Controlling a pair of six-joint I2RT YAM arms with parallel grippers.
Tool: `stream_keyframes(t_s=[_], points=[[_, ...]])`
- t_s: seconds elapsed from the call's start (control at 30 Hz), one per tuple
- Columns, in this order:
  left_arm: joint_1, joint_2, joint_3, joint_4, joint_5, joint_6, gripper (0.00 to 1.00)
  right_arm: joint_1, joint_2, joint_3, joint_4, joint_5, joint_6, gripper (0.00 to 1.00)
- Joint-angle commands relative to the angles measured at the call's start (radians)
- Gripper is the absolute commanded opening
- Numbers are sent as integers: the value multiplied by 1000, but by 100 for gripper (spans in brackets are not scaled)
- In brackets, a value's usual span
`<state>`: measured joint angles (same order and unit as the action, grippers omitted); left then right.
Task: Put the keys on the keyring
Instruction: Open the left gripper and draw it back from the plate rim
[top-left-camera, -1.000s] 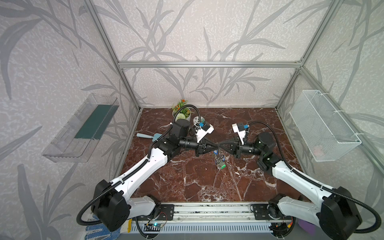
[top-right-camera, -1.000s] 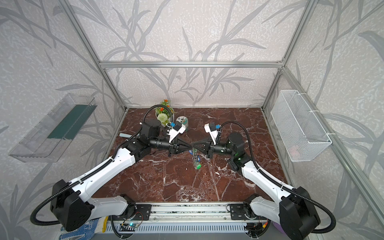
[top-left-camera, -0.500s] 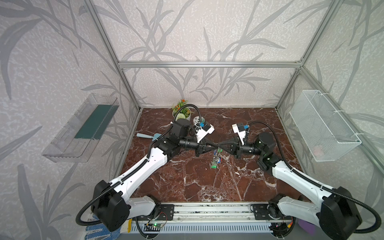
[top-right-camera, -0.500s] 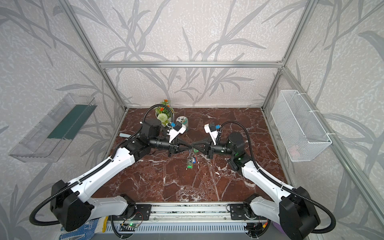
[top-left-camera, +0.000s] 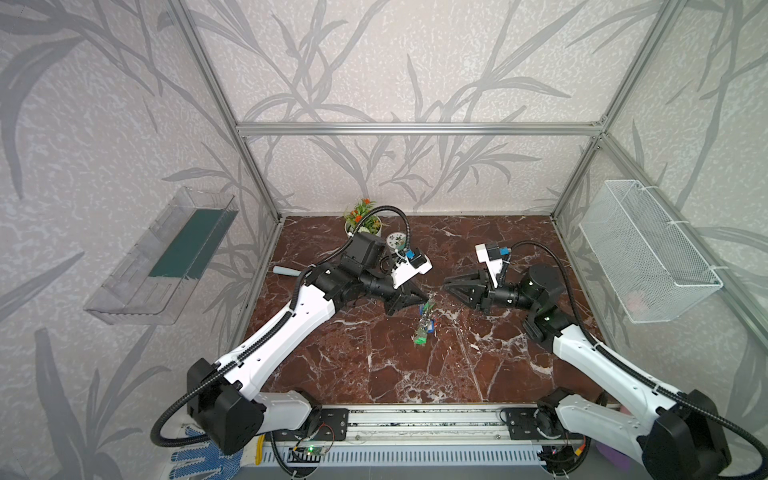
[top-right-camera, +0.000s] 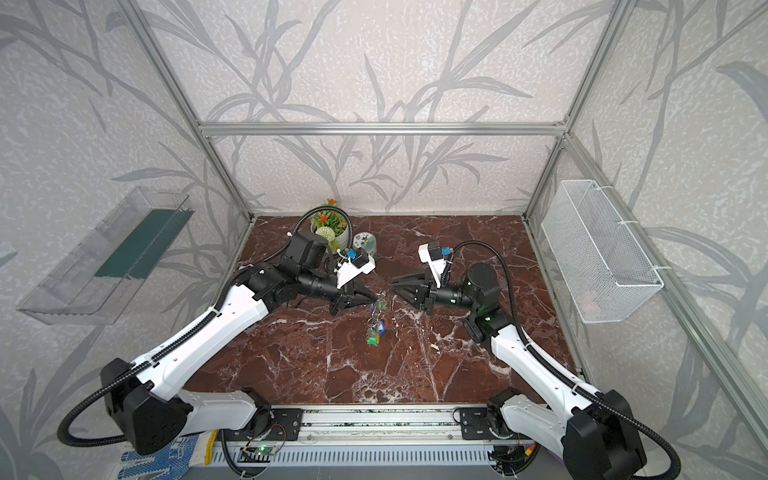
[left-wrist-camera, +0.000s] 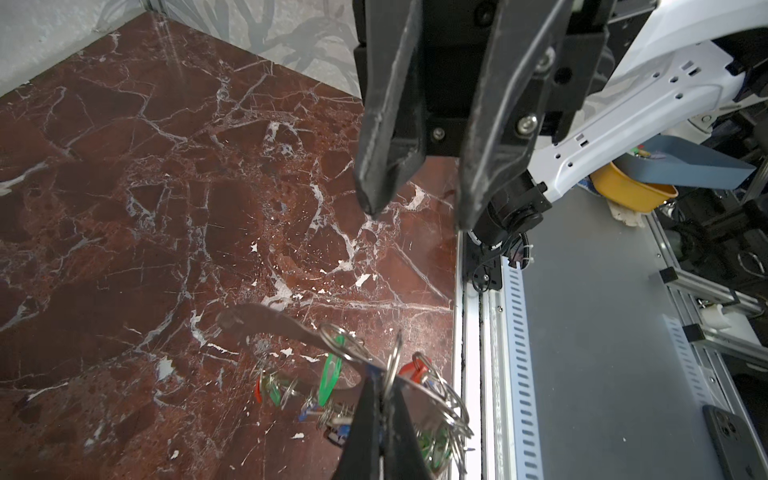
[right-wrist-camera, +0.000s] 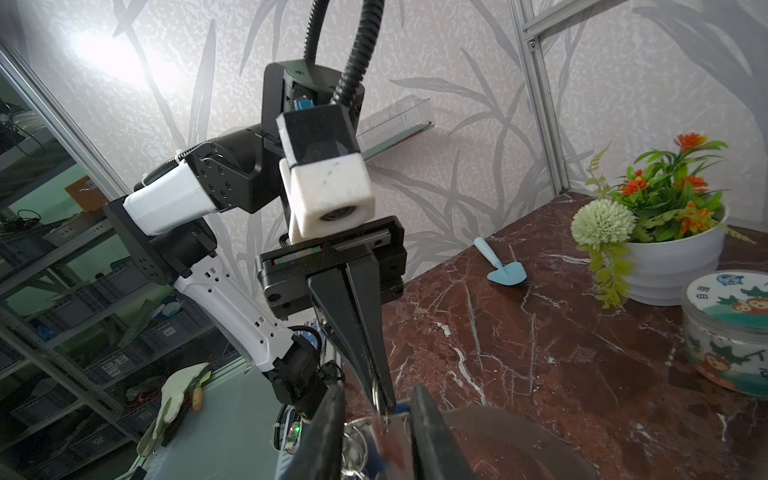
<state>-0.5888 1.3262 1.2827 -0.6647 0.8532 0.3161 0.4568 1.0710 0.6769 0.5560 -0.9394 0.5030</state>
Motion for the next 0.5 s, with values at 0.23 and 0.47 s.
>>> stream_keyframes(t_s=[0.23,0.47], points=[[-17,100,226,-256,-24,177,0,52,15,69,-139,21,-116,31],[-32,165,323,-342,-37,202,0,59,54,85,-124,10,-116,31]])
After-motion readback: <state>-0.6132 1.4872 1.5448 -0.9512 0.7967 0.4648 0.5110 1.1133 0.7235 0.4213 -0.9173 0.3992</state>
